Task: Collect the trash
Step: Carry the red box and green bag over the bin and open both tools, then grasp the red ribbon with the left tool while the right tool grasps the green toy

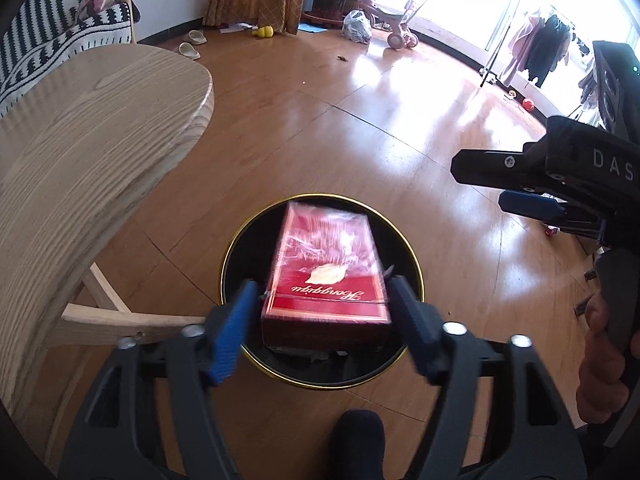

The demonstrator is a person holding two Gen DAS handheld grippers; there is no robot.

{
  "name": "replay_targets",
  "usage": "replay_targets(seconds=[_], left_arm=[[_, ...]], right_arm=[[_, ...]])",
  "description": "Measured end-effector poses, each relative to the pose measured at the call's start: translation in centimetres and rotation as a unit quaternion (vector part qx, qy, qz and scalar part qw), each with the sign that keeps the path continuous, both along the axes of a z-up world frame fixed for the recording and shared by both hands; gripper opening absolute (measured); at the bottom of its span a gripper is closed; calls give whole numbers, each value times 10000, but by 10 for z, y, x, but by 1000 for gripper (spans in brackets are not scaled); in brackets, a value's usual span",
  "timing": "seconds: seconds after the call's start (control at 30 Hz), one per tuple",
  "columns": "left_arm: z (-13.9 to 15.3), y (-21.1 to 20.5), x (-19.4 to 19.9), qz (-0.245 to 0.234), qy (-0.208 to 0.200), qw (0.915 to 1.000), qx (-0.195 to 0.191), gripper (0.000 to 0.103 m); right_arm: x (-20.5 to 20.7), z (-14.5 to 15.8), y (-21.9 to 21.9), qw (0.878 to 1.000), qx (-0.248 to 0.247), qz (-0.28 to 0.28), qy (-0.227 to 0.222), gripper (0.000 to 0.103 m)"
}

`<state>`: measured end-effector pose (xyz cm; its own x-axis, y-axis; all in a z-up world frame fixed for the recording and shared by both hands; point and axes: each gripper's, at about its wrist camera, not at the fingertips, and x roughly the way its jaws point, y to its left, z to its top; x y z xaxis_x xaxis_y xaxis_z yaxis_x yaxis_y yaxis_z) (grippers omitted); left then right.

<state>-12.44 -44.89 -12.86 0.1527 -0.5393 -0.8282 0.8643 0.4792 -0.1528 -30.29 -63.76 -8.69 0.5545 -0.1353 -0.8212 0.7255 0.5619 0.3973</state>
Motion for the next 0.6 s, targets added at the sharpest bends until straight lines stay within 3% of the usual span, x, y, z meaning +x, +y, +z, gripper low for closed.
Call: replay_targets(seconds=[0.33,0.6], left_arm=[[28,32,15,192,-184,9994,-209,87],[78,127,69,1163,-430,9914,-415,95]], right_arm=[[15,16,12,9998,-87,168,19,85],[98,68,87,9935,-472,1028,-145,86]])
